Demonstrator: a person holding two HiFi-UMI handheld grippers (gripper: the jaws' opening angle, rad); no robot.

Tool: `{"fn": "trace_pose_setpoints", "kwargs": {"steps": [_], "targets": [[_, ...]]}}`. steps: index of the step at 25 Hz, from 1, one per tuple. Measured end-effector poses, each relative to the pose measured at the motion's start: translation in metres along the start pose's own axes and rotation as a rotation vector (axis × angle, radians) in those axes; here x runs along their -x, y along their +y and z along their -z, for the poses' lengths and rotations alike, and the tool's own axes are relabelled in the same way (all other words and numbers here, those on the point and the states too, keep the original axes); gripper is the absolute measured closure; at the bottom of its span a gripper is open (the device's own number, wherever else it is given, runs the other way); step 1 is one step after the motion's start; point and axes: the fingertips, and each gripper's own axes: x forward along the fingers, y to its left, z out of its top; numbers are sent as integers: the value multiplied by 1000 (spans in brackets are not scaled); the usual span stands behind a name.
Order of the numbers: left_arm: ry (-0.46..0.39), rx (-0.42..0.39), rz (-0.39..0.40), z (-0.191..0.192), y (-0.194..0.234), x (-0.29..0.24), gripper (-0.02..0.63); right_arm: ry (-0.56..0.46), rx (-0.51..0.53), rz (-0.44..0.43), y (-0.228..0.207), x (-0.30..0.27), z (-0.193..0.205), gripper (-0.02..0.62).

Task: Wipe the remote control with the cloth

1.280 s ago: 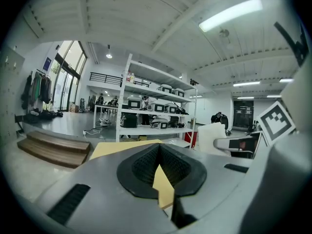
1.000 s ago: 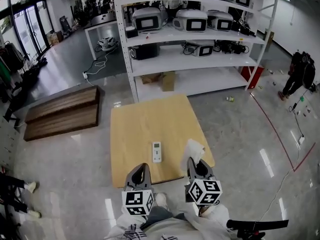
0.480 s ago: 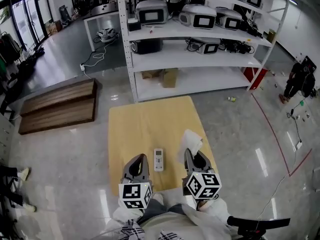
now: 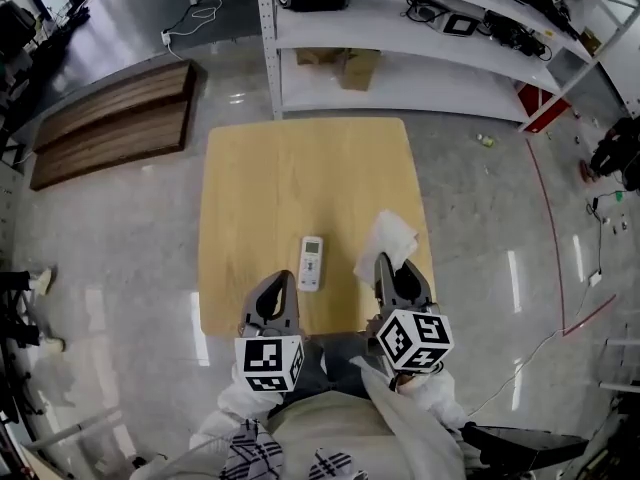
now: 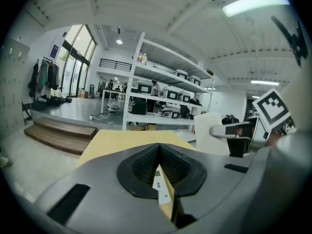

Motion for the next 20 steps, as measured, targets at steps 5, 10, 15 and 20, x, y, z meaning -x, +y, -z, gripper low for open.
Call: {"fn": "trace_pose_setpoints", "kwargs": {"steps": [5,10,15,20], "targets": [[96,25,-2,41,-14,-17,595,59,13,-25,-12,-16,10,506],[199,70,-10,80,-21,-31,432,114,30,-58,-19,-31,22,506],[356,93,-70,126,-13,-45,342,165,34,-86,-18,-45,40,506],[480,82,-107,158,-12,-63,330,214,40,-120,-21,-54,51,506]]}}
